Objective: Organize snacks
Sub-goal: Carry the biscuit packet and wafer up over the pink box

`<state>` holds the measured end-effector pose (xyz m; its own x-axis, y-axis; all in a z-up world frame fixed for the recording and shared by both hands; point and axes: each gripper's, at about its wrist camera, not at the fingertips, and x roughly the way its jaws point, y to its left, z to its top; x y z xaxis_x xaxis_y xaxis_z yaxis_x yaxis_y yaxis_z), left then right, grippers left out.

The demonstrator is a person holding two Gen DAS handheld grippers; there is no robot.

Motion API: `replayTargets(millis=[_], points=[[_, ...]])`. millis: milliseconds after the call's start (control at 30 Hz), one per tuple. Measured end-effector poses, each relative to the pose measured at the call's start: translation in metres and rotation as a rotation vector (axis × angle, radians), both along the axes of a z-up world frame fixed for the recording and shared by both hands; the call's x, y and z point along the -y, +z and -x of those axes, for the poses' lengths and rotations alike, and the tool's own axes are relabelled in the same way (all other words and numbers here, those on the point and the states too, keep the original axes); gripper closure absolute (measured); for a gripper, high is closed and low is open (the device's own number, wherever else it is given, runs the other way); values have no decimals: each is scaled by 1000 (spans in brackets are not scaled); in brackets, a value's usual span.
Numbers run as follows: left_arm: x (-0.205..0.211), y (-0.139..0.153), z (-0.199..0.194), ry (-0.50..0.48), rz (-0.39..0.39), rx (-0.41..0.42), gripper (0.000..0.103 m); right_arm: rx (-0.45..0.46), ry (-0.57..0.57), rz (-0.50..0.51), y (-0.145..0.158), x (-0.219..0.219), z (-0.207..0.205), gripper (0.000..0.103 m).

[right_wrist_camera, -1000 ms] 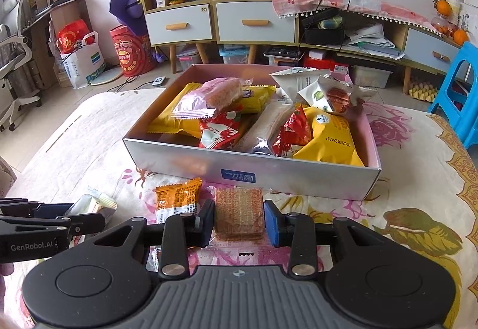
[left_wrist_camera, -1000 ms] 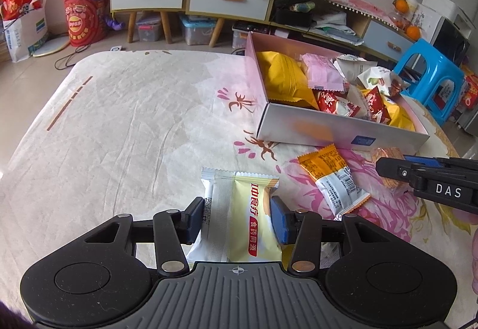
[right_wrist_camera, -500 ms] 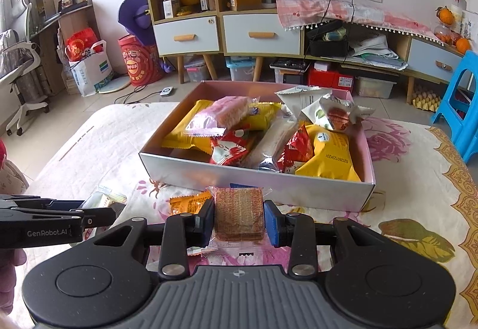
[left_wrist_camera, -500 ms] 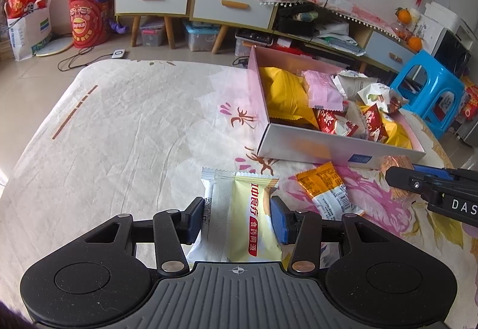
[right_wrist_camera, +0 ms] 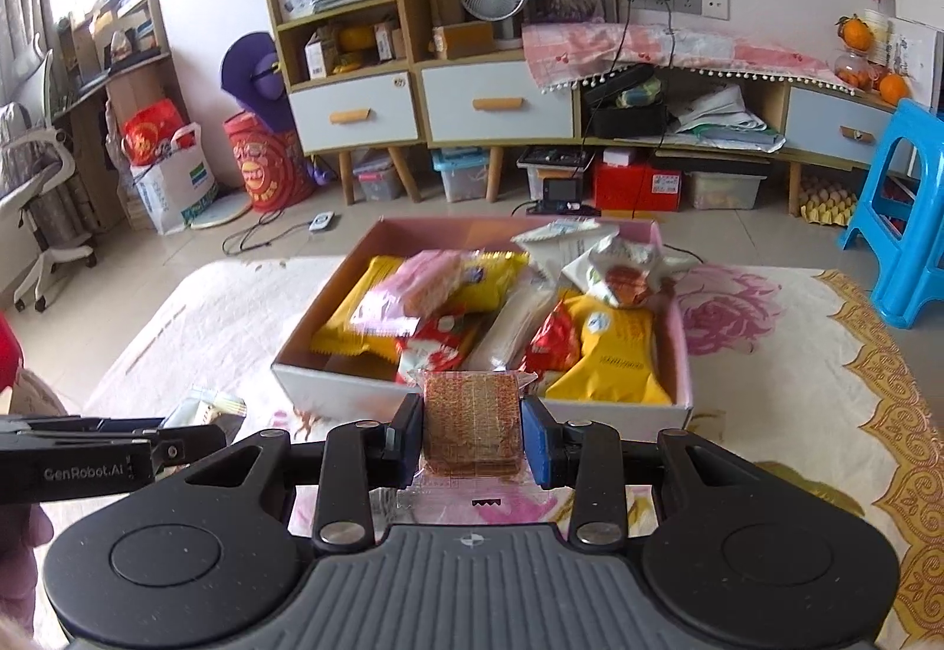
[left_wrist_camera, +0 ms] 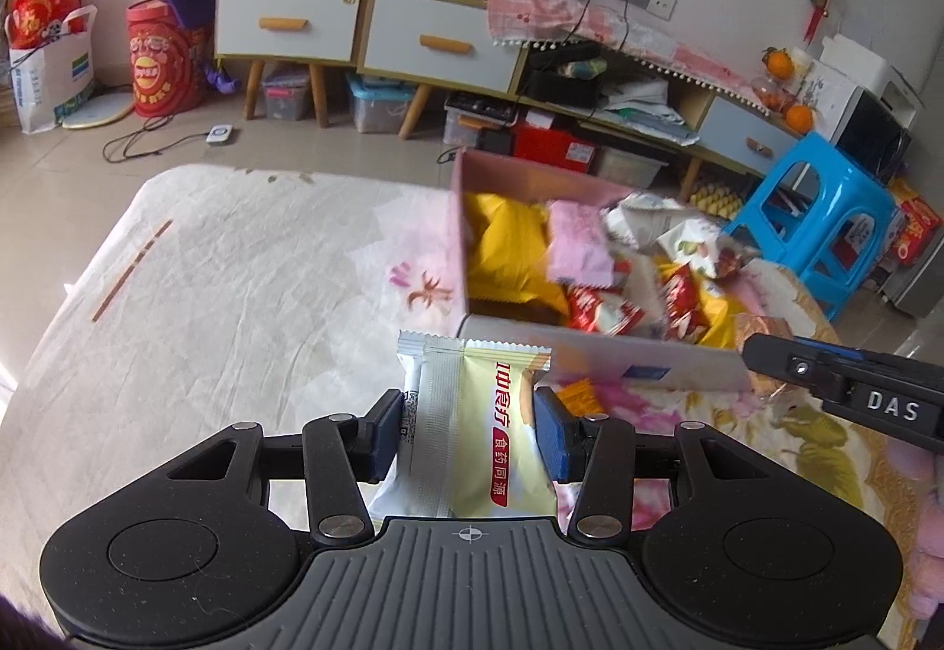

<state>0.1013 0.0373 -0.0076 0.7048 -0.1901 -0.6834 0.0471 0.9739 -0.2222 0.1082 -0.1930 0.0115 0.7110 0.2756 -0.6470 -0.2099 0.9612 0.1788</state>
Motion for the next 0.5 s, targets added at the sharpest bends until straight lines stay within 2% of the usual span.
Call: replayTargets(millis=[233, 500], points=[[15, 21, -25, -44, -22, 70, 59, -17, -54, -101, 3, 16, -16, 77], [31, 22, -76, -90, -89, 114, 59, -60, -98, -190, -6, 24, -39, 77]])
